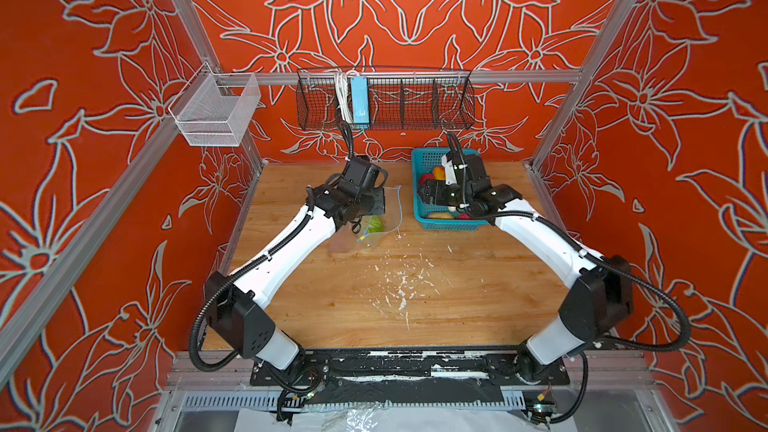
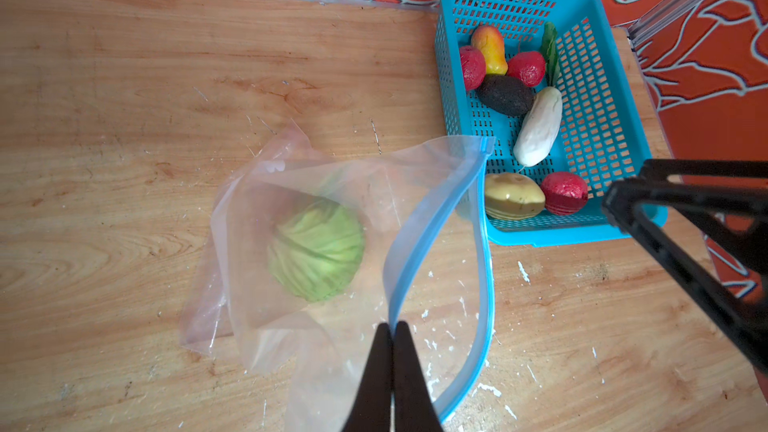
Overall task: Place the food in the zip-top bag and seal the zipper
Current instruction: 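Raise the right gripper toward the basket while the left gripper keeps holding the bag, then lower the open right gripper into the basket over the small red beet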
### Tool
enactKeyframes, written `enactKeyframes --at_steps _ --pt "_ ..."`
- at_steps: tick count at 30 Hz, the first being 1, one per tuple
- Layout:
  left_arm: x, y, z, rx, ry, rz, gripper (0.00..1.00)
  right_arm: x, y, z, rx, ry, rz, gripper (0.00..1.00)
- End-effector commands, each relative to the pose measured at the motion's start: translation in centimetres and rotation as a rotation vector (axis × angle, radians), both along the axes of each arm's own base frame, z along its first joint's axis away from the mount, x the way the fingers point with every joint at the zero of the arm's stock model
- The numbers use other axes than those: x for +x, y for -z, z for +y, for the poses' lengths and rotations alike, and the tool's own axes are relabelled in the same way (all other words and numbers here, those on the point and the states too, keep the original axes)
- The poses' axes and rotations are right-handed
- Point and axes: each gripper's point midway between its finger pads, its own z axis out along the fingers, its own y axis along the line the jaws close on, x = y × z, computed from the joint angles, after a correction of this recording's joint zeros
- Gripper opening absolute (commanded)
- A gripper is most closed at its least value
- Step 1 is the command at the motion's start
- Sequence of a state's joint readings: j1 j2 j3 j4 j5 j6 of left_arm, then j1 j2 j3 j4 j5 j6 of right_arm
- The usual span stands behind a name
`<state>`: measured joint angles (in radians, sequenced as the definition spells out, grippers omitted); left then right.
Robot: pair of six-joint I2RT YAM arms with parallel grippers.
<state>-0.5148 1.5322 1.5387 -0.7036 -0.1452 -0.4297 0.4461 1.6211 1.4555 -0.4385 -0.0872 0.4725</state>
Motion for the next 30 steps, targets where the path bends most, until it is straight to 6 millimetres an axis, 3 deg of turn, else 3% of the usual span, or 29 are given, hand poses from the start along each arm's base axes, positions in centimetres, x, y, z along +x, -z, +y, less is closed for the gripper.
enactKeyframes --at_steps 1,15,22,30 --pt "0.5 -1.3 0.4 -0.005 0.003 -0.056 0.00 0.8 0.6 -2.1 -0.063 0.082 0.054 0.94" --pt "1.3 0.4 -0.5 -0.022 0.064 -0.001 0.00 4.1 5.6 -4.9 -0.217 0.175 0.248 0.92" --pt "1.1 0.4 -0.9 -0.053 0.067 0.011 0.00 6.5 5.7 -5.1 -0.216 0.192 0.265 0.92" --pt "0.4 -0.2 -0.1 -0.053 0.044 -0.007 0.00 9.7 6.4 -3.7 -0.134 0.203 0.250 0.89"
